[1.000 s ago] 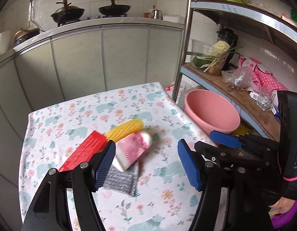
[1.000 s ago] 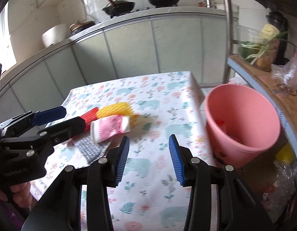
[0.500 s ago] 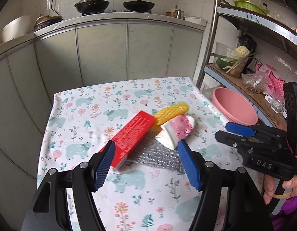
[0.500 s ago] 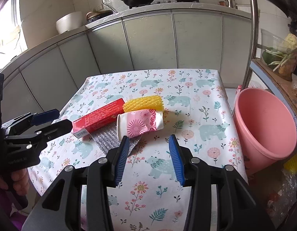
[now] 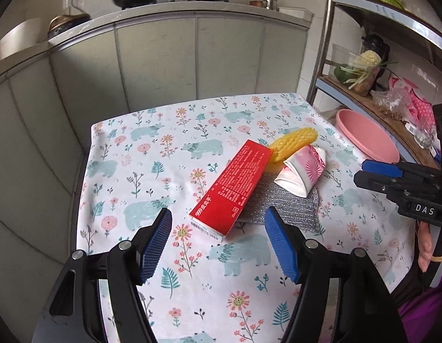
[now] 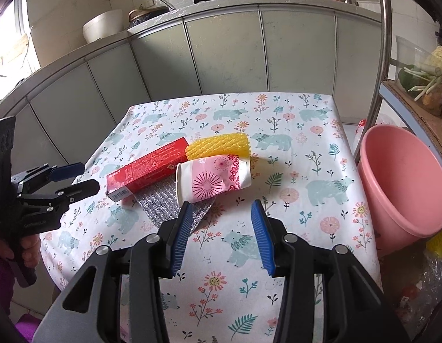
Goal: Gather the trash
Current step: 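Grasp the red box with the left tool while the right tool grasps the yellow mesh net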
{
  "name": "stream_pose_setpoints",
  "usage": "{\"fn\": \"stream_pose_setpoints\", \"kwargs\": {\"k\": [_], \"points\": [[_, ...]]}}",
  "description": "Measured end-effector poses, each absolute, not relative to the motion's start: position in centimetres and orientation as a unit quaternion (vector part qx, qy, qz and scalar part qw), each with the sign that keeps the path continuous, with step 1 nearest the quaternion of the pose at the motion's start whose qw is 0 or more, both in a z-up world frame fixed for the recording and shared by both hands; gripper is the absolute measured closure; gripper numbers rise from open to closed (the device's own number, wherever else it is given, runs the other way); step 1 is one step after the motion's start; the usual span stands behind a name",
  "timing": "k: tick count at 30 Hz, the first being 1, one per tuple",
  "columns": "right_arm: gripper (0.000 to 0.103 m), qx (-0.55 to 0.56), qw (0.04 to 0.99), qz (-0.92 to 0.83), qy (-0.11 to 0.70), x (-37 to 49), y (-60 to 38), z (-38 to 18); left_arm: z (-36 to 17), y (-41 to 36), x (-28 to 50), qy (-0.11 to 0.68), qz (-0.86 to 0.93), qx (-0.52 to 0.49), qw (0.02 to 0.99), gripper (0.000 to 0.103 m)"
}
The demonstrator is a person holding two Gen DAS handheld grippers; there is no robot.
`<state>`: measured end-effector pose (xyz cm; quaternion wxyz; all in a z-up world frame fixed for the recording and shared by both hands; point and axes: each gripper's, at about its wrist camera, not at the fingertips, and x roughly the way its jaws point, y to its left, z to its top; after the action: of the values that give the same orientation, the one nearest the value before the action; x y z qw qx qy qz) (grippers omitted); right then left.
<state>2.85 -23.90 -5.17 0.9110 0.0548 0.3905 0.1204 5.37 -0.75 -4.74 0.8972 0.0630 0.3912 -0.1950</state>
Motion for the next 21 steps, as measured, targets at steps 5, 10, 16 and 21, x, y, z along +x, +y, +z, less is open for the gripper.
{"fn": "stream_pose_setpoints", "kwargs": {"k": [5,10,16,21], "points": [[0.059,0.060,0.906,0.124,0.400,3.5,-23.9,-5.7,-5.2,-2.0,7.4,0.400,-0.221,0.104,0.884,0.036],[0.059,0.069,0.907,0.125,0.396,4.6,-24.7,-4.9,-6.4,-3.3,9.5,0.415,-0.239,0.130,0.868,0.036],[0.059,0.096,0.903,0.141,0.395,6.8,-25.3,-3.8,-7.6,-4.4,11.1,0.434,-0.247,0.153,0.853,0.036],[0.059,0.102,0.896,0.155,0.402,8.8,-25.5,-3.6,-8.0,-4.5,11.6,0.439,-0.253,0.160,0.847,0.037]]}}
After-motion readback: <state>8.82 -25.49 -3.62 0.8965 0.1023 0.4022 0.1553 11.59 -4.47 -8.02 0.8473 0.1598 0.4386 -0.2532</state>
